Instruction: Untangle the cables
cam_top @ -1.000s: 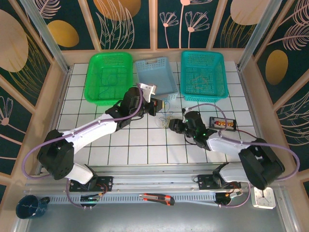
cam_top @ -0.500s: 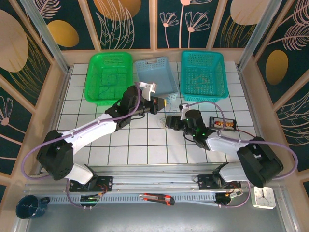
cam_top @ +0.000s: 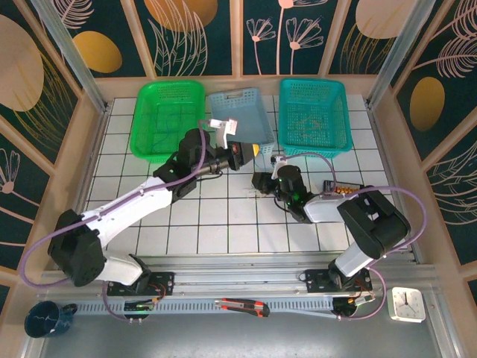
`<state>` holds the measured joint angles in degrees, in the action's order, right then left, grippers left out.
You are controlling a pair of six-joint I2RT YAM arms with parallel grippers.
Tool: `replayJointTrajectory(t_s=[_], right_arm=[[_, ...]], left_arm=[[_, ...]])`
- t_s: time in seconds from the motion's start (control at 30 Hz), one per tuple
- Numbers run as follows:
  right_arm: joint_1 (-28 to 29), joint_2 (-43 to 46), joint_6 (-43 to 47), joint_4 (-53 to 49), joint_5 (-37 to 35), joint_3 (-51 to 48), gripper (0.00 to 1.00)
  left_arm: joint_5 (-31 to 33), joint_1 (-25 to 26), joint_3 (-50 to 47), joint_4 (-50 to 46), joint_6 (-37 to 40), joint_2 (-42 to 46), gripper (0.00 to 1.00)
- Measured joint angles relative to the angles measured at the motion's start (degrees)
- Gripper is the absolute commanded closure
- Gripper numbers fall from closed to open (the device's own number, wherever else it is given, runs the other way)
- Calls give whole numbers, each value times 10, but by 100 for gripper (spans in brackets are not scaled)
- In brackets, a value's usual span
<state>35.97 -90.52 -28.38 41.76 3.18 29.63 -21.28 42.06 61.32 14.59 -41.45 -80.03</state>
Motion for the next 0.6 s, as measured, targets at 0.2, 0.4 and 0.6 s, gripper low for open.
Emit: replayJointTrajectory(t_s=[0.2,0.4,0.6], right_arm=[[4,-6,-22,29,-2,-33,68],[16,-29,-39,35,-4,-44,65],[22,-44,-54,48,-4,-51,57]], left_arm=[[-6,0,40,20,-24,35,100],[-8,0,60,37,-41,59,100],[-7,0,77,37,-50,66,100]])
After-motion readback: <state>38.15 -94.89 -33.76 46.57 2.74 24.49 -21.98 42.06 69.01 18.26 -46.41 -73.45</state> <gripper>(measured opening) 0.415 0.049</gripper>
